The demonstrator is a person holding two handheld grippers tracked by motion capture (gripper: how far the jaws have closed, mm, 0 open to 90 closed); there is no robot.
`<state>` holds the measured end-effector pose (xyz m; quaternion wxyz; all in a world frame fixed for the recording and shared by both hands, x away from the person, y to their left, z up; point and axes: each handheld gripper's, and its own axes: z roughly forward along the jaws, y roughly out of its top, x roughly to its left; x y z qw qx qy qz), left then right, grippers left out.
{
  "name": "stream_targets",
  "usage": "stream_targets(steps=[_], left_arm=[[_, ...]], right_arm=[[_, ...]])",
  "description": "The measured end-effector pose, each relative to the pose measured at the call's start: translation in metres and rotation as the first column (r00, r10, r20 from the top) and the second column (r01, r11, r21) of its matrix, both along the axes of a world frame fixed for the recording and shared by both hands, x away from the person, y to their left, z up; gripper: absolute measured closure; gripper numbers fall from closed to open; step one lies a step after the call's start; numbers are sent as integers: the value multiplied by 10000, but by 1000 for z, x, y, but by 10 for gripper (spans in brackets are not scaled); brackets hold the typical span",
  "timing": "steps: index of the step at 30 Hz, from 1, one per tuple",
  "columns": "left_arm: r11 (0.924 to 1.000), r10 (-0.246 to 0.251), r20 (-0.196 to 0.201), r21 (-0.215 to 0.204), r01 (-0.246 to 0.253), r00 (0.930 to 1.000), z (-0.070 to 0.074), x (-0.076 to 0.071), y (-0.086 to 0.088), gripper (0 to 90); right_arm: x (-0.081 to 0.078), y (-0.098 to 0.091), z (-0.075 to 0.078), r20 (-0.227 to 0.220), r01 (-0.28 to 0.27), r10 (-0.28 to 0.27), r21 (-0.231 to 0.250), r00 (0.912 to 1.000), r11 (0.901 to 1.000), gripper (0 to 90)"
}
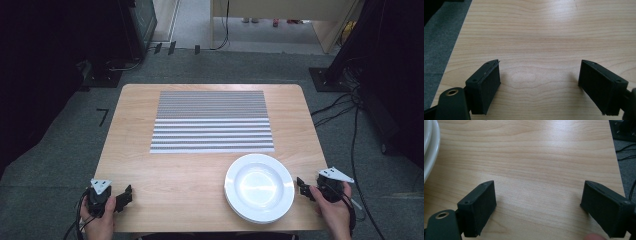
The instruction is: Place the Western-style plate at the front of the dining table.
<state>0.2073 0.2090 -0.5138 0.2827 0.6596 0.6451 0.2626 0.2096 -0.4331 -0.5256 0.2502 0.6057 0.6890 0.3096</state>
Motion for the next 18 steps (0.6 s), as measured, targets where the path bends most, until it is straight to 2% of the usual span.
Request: stream_targets(steps=[1, 8, 13, 18], left_arm=[[9998, -18, 69, -200, 19, 10000, 0, 0, -1, 176], [9982, -446, 465, -391, 465, 9979, 8, 1, -18, 176], [9897, -1144, 650, -788, 1194, 9913, 16, 4, -42, 176], [9760, -1945, 678, -859, 1999, 9786, 19, 8, -69, 176]], right_arm=[[0, 0, 0, -2, 0, 0, -2, 10000, 10000, 121], [0, 0, 1, -48, 75, -75, 58, 10000, 10000, 139], [-3, 0, 6, 49, -16, 14, 339, 10000, 9994, 142], [-6, 2, 11, 240, -51, 41, 432, 9997, 9991, 143]])
